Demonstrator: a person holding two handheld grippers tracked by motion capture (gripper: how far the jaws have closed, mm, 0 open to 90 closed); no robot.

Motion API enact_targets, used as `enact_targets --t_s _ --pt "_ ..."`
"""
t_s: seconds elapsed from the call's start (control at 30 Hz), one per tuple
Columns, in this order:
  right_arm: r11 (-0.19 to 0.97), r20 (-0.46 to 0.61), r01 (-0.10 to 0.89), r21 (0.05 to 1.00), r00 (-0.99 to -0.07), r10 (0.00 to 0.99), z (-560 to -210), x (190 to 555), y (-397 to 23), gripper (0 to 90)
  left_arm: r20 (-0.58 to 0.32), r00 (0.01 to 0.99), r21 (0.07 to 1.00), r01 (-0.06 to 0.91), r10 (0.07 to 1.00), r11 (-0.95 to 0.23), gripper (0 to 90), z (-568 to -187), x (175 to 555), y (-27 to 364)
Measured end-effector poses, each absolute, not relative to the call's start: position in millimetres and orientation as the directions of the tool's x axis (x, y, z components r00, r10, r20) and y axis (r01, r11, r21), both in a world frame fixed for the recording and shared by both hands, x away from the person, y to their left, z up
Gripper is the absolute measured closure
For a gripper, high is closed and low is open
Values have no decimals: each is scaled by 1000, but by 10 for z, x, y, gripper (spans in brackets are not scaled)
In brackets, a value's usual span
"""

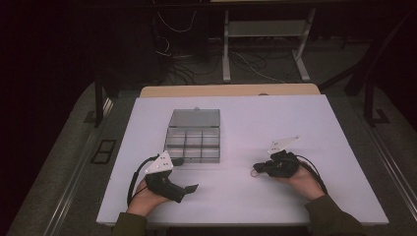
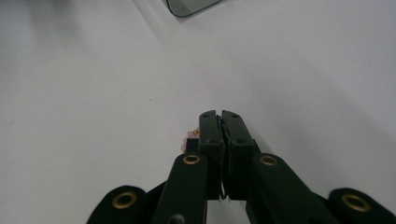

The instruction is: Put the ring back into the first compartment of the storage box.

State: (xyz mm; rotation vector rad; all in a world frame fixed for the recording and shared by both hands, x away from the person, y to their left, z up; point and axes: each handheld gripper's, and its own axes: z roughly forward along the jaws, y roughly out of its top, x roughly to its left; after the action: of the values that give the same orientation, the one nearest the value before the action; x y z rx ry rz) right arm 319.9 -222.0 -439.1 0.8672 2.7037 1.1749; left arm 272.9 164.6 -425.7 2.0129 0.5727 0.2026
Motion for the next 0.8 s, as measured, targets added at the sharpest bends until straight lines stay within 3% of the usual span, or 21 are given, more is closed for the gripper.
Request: enact_targets --t_s 0.8 --pt "493 179 451 744 -845 504 -4202 3206 -2244 873 -97 876 862 311 473 -400 0 -4274 2729 1636"
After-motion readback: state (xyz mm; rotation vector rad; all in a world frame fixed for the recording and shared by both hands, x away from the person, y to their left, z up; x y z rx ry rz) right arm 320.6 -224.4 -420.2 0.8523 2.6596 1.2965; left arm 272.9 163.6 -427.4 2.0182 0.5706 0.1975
